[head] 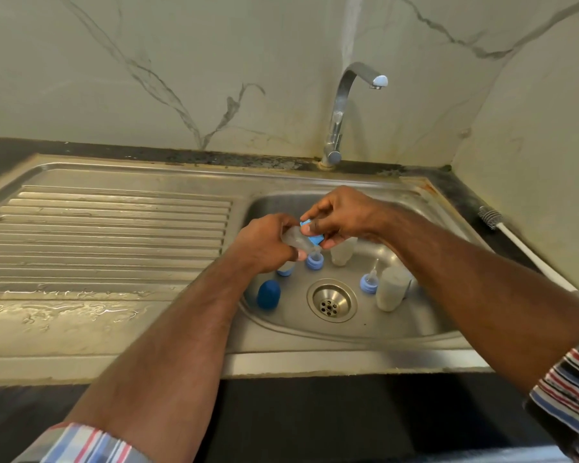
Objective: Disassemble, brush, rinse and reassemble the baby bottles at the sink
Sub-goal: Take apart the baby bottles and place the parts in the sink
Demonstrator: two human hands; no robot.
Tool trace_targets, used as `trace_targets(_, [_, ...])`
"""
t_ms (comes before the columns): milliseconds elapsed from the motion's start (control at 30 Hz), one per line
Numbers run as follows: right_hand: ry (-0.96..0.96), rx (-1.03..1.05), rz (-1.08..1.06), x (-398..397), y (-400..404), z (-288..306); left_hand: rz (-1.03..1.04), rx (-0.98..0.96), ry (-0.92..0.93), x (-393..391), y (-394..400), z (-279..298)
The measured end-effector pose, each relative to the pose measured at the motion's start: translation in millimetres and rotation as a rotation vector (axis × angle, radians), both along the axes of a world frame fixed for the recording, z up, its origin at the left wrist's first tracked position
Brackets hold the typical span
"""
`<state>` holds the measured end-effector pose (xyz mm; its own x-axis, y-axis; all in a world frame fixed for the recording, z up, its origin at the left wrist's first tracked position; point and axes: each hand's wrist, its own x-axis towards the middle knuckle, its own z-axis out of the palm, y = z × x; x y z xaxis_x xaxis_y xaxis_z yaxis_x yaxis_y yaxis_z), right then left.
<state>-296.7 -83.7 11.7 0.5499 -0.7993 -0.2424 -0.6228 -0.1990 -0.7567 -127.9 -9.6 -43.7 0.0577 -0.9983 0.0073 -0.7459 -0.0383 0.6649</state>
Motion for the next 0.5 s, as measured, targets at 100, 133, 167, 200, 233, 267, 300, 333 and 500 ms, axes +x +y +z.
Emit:
trace_targets(100, [-0.009, 0.02, 0.008, -4, -1, 2, 0.007, 0.0, 0.038, 1, 1, -1])
trace_targets(133, [-0.02, 0.011, -0.002, -4, -2, 1, 0.01, -0.006, 0.042, 1, 2, -1])
trace_targets(167, [-0.042, -0.003, -0.026, -4, -3, 0, 0.006, -0.011, 0.044, 1, 2, -1])
trace_targets(200, [-0.08, -0.013, -0.064, -4, -4, -3, -0.004, -0.016, 0.039, 0, 2, -1])
trace_targets(233, [-0.122, -0.008, -0.109, -4, -4, -4, -0.01, -0.021, 0.024, -2, 3, -2])
trace_targets(267, [-0.154, 0.013, -0.144, -4, -5, -6, -0.001, -0.03, 0.002, -5, 4, -2])
trace_targets(300, [-0.158, 0.047, -0.161, -3, -6, -6, 0.023, -0.044, -0.021, -6, 4, -2])
trace_targets(333, [-0.132, 0.089, -0.159, -2, -6, -6, 0.046, -0.061, -0.042, -8, 4, -3])
trace_targets(500, [-0.049, 0.103, -0.106, 1, -3, 2, 0.057, -0.072, -0.057, -5, 2, 0])
